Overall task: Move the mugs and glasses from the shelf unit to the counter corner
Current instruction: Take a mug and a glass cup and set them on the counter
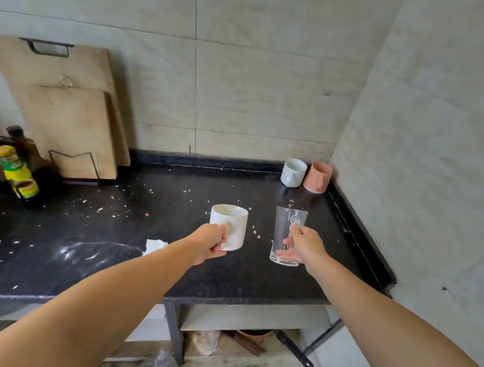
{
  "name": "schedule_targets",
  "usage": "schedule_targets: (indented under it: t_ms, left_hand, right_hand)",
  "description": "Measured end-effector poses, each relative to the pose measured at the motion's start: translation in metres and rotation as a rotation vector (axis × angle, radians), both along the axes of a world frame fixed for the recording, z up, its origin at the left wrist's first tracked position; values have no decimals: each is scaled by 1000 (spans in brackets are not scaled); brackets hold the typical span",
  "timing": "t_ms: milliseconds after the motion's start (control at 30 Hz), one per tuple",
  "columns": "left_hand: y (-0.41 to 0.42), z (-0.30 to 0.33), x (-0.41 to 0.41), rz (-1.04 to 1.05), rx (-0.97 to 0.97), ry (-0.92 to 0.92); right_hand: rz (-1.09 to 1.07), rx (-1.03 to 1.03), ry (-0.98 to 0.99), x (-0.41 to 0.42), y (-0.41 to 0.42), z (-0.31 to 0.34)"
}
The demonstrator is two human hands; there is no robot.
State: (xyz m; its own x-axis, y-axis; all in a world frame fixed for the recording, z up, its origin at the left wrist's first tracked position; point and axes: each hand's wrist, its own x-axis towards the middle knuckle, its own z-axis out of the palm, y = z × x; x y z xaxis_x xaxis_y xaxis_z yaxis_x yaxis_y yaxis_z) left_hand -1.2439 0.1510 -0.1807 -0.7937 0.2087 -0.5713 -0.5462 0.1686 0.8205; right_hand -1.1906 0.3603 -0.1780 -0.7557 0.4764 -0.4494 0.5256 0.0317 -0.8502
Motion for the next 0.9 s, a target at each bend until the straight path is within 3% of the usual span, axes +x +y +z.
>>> schedule_targets:
  t_ms: [133, 267, 500, 900]
  left_hand:
    - [44, -9, -67, 47, -22, -28]
    - [79, -23, -124, 132, -14, -57]
    - [114, -58, -205, 190, -37, -97]
    - [159, -109, -291, 142, -37, 46]
  right_hand:
    - [129, 171, -96, -80, 41, -2]
    - [213, 144, -112, -152, 71, -13]
    - [209, 77, -56, -232, 84, -50]
    - [73, 68, 102, -316, 86, -107]
